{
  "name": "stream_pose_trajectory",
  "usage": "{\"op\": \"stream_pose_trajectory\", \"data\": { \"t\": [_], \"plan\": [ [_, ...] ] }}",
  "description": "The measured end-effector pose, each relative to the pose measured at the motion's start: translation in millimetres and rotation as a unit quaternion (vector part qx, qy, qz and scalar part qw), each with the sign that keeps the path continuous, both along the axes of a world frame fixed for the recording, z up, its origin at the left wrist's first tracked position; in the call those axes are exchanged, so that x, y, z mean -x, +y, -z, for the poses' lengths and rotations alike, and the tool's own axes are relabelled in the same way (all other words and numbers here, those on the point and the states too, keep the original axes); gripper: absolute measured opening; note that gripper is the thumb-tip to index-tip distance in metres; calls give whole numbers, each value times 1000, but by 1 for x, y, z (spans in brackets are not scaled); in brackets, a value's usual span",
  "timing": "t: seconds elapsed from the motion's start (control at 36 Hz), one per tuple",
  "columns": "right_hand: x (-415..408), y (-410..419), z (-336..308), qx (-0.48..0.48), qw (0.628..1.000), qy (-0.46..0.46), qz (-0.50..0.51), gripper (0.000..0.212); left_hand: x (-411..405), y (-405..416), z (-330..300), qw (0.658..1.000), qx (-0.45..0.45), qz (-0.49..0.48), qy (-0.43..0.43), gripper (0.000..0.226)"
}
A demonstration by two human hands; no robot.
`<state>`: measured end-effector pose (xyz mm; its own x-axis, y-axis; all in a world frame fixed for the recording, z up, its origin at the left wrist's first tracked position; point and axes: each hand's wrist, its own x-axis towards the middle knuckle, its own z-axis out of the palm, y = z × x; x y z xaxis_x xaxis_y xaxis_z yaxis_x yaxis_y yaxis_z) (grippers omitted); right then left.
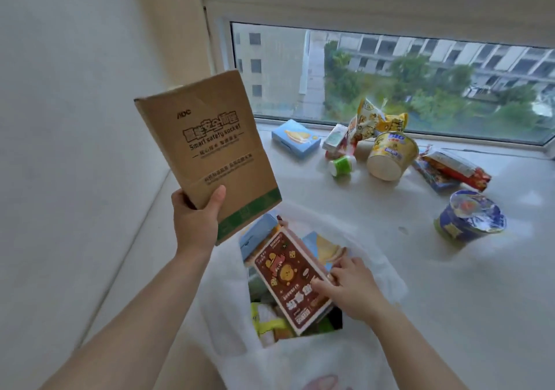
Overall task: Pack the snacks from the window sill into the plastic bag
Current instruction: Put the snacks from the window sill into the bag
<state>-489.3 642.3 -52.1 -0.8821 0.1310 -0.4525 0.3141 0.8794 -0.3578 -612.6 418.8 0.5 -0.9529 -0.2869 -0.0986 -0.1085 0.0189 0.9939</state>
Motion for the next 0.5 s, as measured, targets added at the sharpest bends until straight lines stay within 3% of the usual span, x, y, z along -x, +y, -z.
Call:
{"op": "stream_pose_trajectory", "data": {
  "t": [0.06,0.14,0.19,0.25,0.28,0.33,0.39,0.44,0.5],
  "plan": [
    [-2,-11,2,-57,998,-15,-34,70,-10,1,0,1000,4,11,0,41],
    [-3,-19,-2,-121,992,24,-31,80,-21,6,0,999,34,36,0,44],
    [-9,-16,-5,-120,983,130,54,76,-27,11,-1,997,56,57,9,42],
    [-17,-9,-2,-127,947,232,185,64,-34,18,-4,993,78,81,25,40],
    [-22,-5,-1,-144,934,223,238,71,-38,21,-5,991,85,97,33,40],
    [-32,9,2,-164,934,100,301,83,-45,29,-5,985,99,132,44,41],
    [-40,25,5,-108,920,16,377,62,-52,36,-3,975,126,173,64,44],
    [-46,41,5,-1,893,0,450,37,-54,38,-1,950,186,215,126,50],
    [-50,55,-1,90,867,24,490,35,-53,36,1,888,284,255,258,54]
  ]
}}
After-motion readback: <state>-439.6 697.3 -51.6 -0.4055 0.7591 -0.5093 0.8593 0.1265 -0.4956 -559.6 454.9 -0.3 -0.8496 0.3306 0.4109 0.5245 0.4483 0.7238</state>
